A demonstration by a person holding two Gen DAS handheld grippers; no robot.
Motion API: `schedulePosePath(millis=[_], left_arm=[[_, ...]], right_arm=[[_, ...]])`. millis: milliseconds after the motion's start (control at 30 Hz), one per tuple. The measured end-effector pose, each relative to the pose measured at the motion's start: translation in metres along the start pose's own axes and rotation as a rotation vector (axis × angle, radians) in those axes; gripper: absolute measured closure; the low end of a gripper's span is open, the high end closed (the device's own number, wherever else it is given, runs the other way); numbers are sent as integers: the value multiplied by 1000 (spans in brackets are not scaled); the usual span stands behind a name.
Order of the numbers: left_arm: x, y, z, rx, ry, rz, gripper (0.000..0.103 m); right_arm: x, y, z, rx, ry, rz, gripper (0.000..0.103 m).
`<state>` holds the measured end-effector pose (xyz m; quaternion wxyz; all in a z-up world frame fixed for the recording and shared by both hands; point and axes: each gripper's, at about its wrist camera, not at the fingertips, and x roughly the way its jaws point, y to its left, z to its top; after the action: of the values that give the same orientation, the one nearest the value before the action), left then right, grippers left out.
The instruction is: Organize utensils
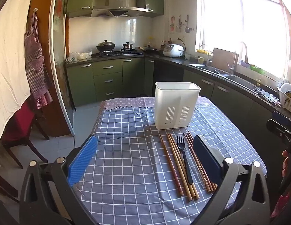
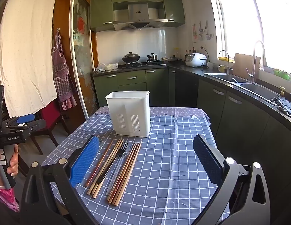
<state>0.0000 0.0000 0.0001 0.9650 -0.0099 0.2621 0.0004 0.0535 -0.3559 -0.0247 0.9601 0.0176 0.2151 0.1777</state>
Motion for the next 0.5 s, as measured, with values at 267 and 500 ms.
schedulePosePath(millis=[267, 500], left_arm=[[0, 1, 0, -6, -2, -10, 6], [0, 1, 0, -5, -1, -4, 6]], right_arm=[[-1, 0, 0, -3, 0, 1, 4], [6, 3, -3, -7, 7, -1, 4]])
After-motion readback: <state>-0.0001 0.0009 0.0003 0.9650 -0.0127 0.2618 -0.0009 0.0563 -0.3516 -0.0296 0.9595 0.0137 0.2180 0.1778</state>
